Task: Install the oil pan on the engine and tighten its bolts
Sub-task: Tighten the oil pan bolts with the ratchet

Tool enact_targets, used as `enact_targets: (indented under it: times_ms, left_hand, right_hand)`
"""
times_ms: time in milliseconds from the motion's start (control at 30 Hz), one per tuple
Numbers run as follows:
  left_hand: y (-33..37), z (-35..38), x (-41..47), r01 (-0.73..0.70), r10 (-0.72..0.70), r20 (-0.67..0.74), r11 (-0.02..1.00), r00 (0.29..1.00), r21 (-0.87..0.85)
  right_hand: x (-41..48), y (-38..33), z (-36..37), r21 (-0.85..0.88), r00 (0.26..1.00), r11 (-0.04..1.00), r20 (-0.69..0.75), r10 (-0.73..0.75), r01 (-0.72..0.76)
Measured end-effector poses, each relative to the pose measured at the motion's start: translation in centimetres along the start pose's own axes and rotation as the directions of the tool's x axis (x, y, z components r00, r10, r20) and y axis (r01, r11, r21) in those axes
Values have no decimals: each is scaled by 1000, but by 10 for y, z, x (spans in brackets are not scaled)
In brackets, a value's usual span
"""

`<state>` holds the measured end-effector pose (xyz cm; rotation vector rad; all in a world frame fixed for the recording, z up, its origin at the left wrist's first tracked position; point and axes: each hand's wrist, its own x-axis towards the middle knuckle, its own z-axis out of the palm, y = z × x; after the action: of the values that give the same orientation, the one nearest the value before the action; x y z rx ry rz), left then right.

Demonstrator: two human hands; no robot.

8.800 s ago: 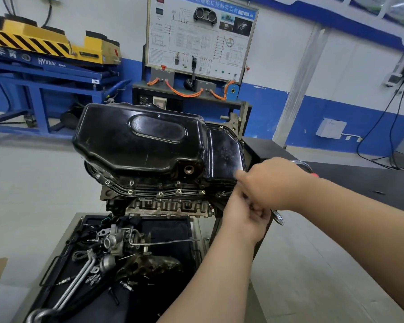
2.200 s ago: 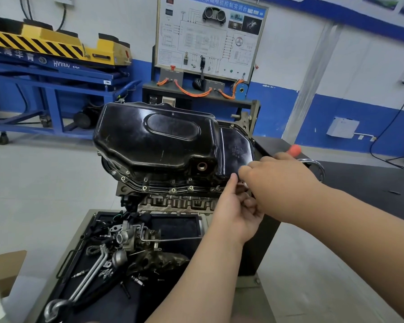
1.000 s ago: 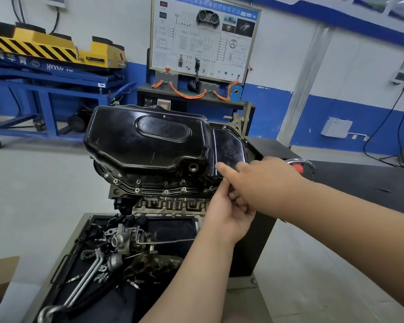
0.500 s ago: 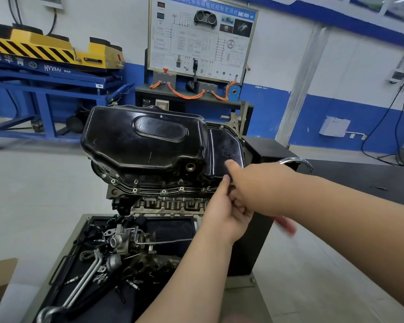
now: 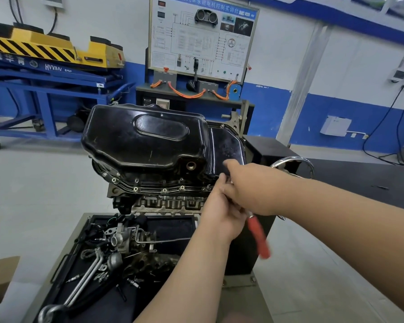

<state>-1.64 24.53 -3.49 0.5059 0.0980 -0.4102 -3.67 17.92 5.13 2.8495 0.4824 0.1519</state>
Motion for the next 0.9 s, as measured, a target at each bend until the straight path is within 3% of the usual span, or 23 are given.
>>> enact_targets:
  times_ms: [100,200,267,333,400,467,500,533,600,667,733,800,867,900]
  left_hand:
    - [-1,1,4,-36,37,-54,999,998,23]
    - [0,5,5,-44,45,-66,999,997,16]
    - [0,2,4,-59,58,-64,998,996,-16]
    - [-2,-2,3,-62,59,-52,996,997,-60]
    - [-2,-2,2,-39,37,-31,995,999,-96]
    - [0,-1,4,-22,19,-23,993,1000,-113]
    - [-1,-1,4,-19,15,-29,994,999,-111]
    - [-1,-2,5,-14,10,-44,995,999,-102]
    - [0,-3,5,-8,1,-79,997,997,-80]
    - [2,-3,3,4,-12,-88,997,996,-83]
    - [4,-2,2,11,-17,-71,996,997,-86]
    - [4,-2,2,15,-18,-35,997,999,-80]
    - [4,0,1,16,-16,-2,995,1000,-97]
    - [4,1,0,13,-13,3,993,1000,-115]
  right_hand:
    - [1,5,-5,-414,964,887,-68,-256,206]
    - [2,8,-8,-520,917,803,-88,-388,290]
    - [5,7,-7,-386,946,886,-87,-313,258]
    - [5,6,-8,-122,993,988,-60,-99,92]
    - [8,9,-9,142,995,985,24,98,-100]
    - [9,10,-8,329,988,931,64,142,-155]
    - [7,9,-8,327,990,934,60,130,-142]
    - [6,7,-7,250,994,963,43,96,-104]
    - [5,6,-8,-96,996,993,-46,-72,67]
    - [8,13,-7,-401,930,869,-96,-355,290]
    - [11,22,-9,-452,876,804,-92,-474,387]
    - [11,21,-8,-340,914,883,-130,-384,323]
    - [11,16,-3,-74,983,991,-132,-124,115]
    - [12,12,-1,96,997,995,-79,11,-4]
